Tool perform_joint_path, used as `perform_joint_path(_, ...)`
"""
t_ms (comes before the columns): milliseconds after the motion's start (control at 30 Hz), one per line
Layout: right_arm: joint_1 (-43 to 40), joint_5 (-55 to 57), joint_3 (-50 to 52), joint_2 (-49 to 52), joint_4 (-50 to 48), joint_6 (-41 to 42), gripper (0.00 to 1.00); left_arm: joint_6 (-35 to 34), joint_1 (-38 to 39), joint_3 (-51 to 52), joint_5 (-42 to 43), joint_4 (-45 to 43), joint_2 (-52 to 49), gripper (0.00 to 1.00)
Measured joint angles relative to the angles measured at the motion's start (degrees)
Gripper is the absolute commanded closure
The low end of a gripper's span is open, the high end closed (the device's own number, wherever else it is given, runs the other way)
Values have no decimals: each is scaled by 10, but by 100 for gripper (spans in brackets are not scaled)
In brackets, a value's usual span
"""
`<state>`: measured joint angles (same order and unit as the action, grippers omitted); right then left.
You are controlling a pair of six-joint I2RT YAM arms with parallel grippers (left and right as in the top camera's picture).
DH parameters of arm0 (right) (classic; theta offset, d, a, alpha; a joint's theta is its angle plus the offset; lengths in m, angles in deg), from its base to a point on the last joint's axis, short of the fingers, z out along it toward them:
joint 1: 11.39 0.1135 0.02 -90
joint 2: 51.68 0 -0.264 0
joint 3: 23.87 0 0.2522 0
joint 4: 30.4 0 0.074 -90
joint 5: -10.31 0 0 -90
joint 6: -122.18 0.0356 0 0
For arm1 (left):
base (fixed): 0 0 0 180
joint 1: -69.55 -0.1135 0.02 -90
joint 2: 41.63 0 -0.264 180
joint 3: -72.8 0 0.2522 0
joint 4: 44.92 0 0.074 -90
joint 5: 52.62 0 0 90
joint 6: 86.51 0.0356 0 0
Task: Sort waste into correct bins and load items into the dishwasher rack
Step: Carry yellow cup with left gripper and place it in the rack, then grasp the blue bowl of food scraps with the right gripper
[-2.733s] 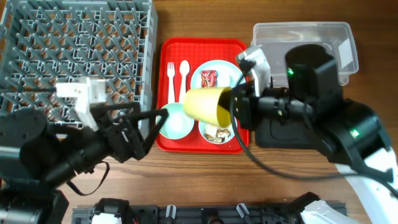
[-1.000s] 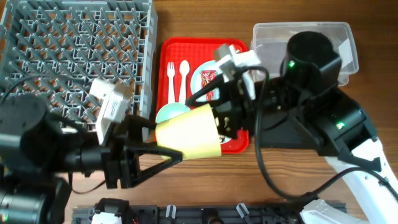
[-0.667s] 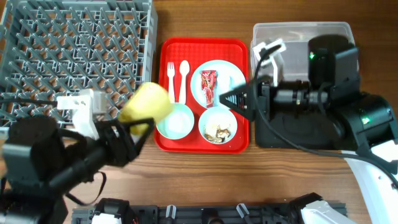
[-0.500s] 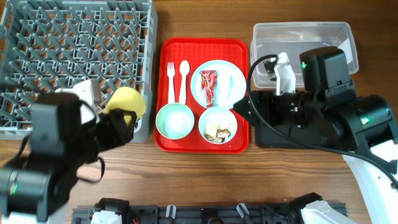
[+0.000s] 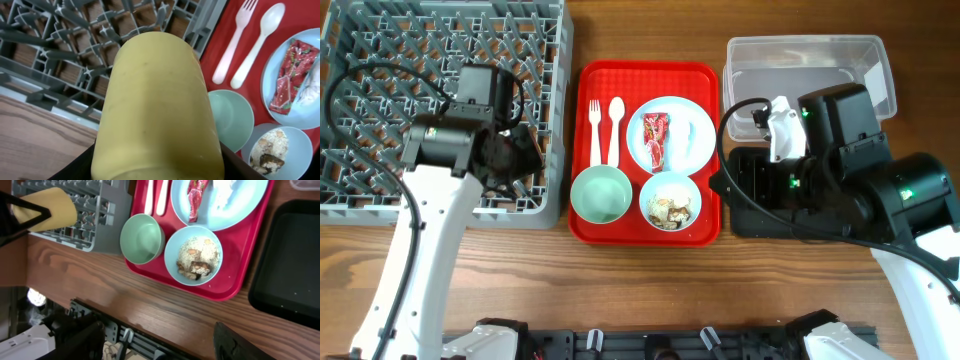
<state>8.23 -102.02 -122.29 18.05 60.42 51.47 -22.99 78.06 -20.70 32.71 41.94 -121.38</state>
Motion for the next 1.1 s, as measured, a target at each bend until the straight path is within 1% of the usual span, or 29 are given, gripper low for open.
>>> perform_joint_path(33,0,3,0,0,2,0,29,0,-4,0,0,10,0,46)
perform_joint_path(133,0,7,0,0,3,0,28,-4,-36,4,-2,34,0,48)
perform_joint_path(300,0,10,0,0,3,0,27,-4,-112,56,-2,4,0,50)
perform_joint_path(467,0,10,0,0,3,0,27,-4,-151,93,12,-42,0,41)
perform_joint_path(500,0,10,0,0,3,0,27,-4,-154,95,14,-49,0,38)
perform_joint_path(567,0,10,0,0,4,0,27,-7,-155,95,17,-53,0,27)
perform_joint_path(633,0,10,0,0,4,0,27,-7,-155,95,26,-52,0,32)
perform_joint_path(700,0,10,0,0,5,0,27,-9,-155,95,35,-52,0,32)
perform_joint_path(767,0,10,0,0,5,0,27,-9,-154,95,41,-52,0,30)
perform_joint_path(833,0,10,0,0,7,0,27,-9,-155,95,46,-52,0,24)
perform_joint_path(900,0,10,0,0,11,0,27,-8,-155,95,53,-52,0,21)
perform_joint_path(967,0,10,0,0,15,0,27,-9,-155,95,68,-52,0,17)
perform_joint_path(1067,0,12,0,0,13,-1,27,10,-153,92,96,-45,6,16)
perform_joint_path(1100,0,14,0,0,4,-1,28,21,-149,81,103,-32,13,14)
